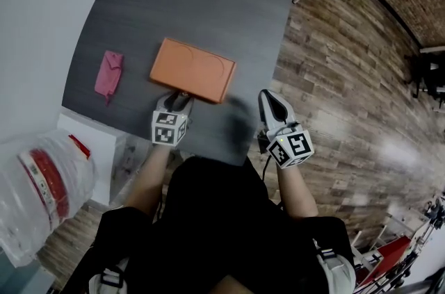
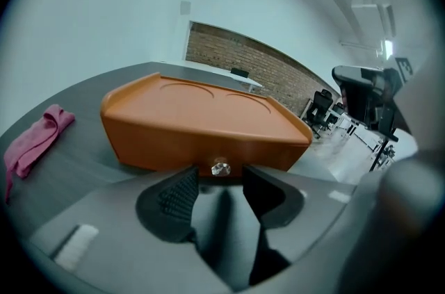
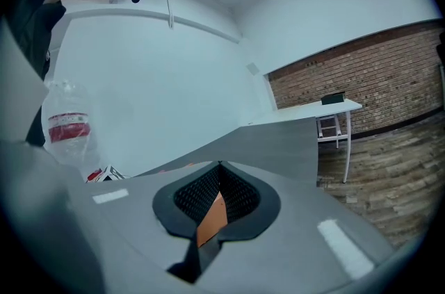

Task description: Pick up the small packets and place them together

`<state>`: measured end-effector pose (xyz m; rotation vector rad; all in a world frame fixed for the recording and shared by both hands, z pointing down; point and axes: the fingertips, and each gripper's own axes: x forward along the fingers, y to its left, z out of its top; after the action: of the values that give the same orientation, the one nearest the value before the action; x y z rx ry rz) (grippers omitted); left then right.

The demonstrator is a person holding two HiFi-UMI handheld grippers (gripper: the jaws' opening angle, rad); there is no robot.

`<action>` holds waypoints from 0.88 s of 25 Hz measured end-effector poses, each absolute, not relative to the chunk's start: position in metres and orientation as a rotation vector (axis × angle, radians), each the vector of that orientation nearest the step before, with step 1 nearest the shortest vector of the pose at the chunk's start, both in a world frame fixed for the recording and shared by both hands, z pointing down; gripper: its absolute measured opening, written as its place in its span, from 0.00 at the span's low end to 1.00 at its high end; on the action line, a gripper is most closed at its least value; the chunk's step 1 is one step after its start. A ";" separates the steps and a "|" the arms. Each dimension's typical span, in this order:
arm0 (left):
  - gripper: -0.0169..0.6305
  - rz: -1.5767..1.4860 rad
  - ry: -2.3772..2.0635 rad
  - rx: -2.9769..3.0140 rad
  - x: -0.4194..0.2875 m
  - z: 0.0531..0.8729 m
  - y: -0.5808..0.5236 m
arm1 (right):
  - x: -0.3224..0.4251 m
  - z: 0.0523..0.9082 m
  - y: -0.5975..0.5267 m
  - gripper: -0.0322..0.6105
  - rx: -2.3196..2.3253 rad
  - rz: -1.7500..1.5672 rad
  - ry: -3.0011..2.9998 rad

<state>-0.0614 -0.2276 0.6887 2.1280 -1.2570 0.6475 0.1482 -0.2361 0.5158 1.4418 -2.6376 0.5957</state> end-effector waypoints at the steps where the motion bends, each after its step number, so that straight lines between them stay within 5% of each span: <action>1: 0.33 0.649 -1.255 2.127 -0.061 0.689 -0.228 | 0.150 0.515 -0.236 0.05 1.451 0.598 -2.635; 6: 0.28 0.648 -1.268 2.114 -0.063 0.691 -0.231 | 0.150 0.511 -0.233 0.05 1.461 0.590 -2.632; 10: 0.14 0.655 -1.253 2.132 -0.059 0.691 -0.230 | 0.150 0.506 -0.232 0.05 1.472 0.572 -2.636; 22: 0.13 0.699 -1.270 2.103 -0.058 0.693 -0.230 | 0.145 0.493 -0.223 0.05 1.474 0.514 -2.647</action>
<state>-0.0582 -0.2304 0.6930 2.1027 -1.2702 0.6986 0.1451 -0.2231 0.4932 1.4737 -2.6471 0.5135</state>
